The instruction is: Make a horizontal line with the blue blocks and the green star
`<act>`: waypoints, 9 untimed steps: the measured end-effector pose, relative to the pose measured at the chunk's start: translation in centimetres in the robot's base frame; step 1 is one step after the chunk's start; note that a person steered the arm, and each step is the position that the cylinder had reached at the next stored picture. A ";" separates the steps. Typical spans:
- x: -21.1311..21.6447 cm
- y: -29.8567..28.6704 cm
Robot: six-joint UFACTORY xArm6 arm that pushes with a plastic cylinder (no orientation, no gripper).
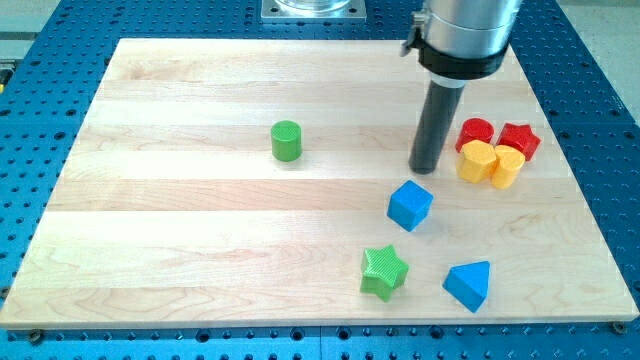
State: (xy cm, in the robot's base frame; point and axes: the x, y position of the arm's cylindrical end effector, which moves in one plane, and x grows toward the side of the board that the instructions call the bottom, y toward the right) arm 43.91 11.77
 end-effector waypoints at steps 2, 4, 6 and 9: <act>-4.8 -10.2; 0.0 -12.3; 5.4 -3.5; 4.3 2.4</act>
State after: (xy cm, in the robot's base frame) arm 48.21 14.20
